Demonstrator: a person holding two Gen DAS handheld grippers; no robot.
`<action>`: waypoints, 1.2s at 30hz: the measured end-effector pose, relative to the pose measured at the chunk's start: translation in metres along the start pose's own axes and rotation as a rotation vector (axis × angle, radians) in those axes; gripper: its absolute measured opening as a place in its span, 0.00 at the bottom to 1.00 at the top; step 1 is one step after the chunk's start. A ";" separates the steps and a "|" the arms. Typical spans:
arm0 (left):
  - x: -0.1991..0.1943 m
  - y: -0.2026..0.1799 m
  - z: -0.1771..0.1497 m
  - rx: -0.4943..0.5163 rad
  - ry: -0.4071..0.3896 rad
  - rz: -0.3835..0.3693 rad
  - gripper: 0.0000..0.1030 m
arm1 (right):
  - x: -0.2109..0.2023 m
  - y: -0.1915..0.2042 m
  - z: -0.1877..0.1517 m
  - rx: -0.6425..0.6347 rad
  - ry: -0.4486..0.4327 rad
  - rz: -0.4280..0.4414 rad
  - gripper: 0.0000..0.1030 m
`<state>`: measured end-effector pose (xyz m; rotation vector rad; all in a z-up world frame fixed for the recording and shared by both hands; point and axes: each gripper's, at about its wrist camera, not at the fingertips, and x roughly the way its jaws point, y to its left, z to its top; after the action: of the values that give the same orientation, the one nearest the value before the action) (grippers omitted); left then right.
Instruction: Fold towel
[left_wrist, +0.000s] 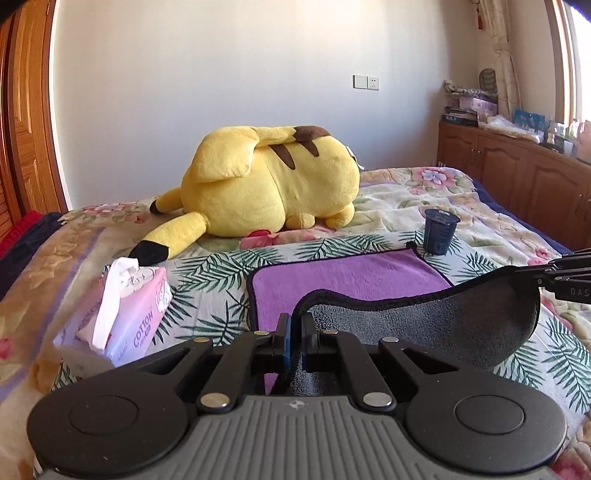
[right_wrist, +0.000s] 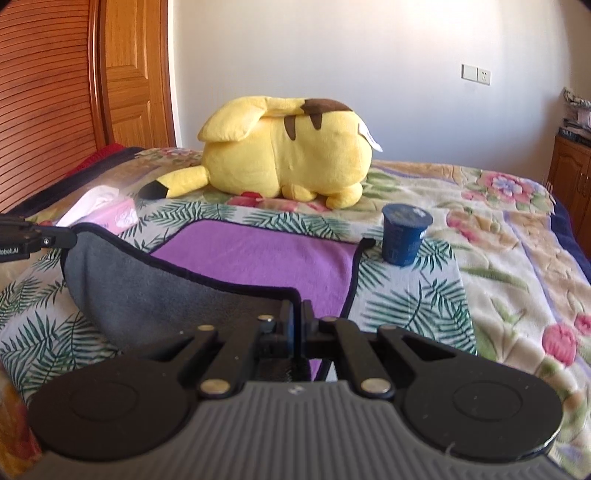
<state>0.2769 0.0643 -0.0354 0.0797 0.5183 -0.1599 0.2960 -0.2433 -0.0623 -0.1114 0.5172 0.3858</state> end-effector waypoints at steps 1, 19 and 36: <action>0.001 0.002 0.003 -0.004 -0.003 0.001 0.00 | 0.001 0.000 0.002 -0.005 -0.003 -0.001 0.04; 0.043 0.010 0.054 0.022 -0.055 0.034 0.00 | 0.038 -0.006 0.057 -0.114 -0.089 -0.041 0.04; 0.090 0.012 0.069 0.091 -0.075 0.094 0.00 | 0.081 -0.017 0.069 -0.114 -0.119 -0.098 0.04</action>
<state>0.3900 0.0562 -0.0202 0.1859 0.4311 -0.0937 0.3996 -0.2182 -0.0430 -0.2218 0.3712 0.3239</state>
